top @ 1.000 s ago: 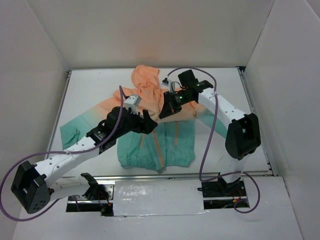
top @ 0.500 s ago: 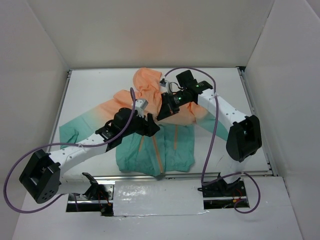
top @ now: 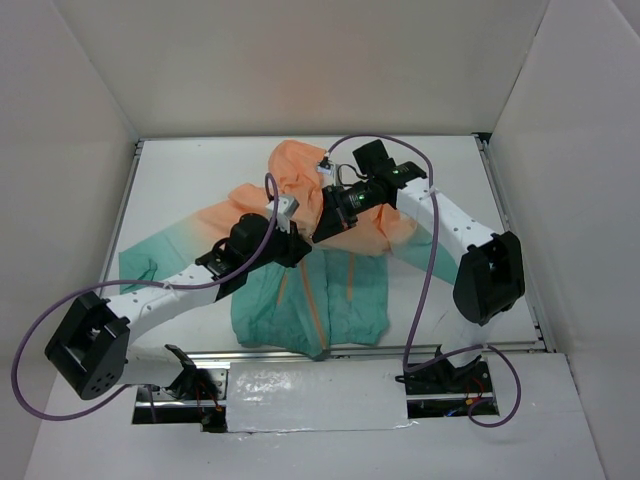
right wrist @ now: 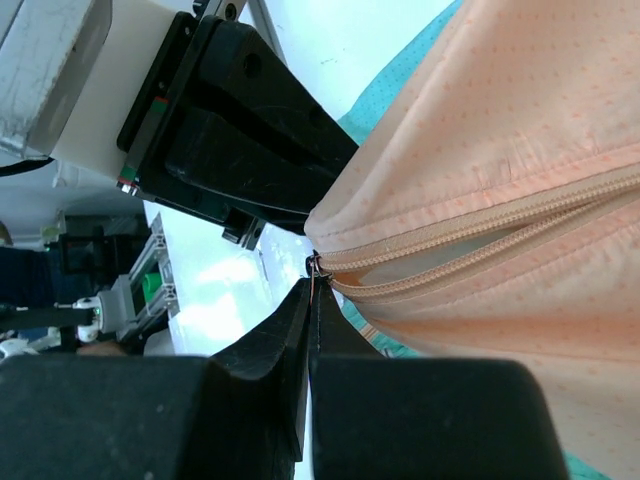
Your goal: Zip up the jacket
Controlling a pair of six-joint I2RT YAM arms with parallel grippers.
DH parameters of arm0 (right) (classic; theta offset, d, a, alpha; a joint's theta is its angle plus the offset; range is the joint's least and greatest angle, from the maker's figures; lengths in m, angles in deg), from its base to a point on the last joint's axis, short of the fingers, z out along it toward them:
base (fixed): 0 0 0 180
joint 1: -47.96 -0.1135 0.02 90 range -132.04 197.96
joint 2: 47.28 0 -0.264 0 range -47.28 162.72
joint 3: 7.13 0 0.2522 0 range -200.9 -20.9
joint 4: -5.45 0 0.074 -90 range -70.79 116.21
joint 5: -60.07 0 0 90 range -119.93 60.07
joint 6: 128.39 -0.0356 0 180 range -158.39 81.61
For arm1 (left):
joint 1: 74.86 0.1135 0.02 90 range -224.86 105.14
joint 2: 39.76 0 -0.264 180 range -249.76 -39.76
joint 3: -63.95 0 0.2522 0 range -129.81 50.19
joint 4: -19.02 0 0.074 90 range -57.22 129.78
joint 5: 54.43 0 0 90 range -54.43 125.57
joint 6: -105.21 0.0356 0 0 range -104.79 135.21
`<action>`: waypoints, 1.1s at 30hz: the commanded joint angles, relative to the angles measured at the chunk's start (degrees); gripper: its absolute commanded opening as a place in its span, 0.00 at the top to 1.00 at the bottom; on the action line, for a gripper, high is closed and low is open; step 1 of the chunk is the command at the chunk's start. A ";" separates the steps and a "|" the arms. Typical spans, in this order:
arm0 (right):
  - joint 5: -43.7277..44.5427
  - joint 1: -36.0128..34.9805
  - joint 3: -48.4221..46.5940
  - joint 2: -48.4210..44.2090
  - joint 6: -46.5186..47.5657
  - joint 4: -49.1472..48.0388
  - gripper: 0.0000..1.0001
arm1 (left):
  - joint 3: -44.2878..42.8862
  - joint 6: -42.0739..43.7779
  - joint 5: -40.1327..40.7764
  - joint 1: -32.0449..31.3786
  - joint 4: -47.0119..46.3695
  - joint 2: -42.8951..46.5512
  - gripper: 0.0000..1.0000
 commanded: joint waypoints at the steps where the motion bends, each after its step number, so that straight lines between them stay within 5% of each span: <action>1: -3.62 -0.18 -0.28 -1.27 0.54 -0.88 1.00 | -1.14 2.66 0.11 0.34 -4.95 -0.23 1.00; 9: -2.90 1.06 -0.72 -0.91 -0.44 -1.86 1.00 | 4.22 -1.81 1.24 0.34 -3.39 4.68 0.97; 10: -2.73 1.05 -0.63 -1.00 -0.35 -1.78 1.00 | 4.75 -2.43 1.17 0.25 -2.85 6.61 0.75; 11: -2.12 1.14 -0.45 -1.00 -0.26 -1.69 1.00 | 5.45 -2.70 0.82 0.25 -2.24 7.67 0.65; 12: -1.85 1.14 -0.54 -1.00 -0.17 -1.60 1.00 | 5.45 -2.70 0.29 0.16 -0.06 8.55 0.40; 16: -2.28 1.05 -0.71 -0.48 0.35 -0.99 1.00 | 3.61 -2.00 2.82 -0.98 5.57 13.20 0.20; 22: -2.90 1.05 -0.62 -1.09 0.44 -0.99 1.00 | 1.68 0.81 7.31 -1.51 8.24 14.63 0.16; 33: -4.83 0.79 -1.33 -0.56 3.08 1.39 1.00 | -1.49 8.45 -2.43 -1.16 -6.00 4.17 0.17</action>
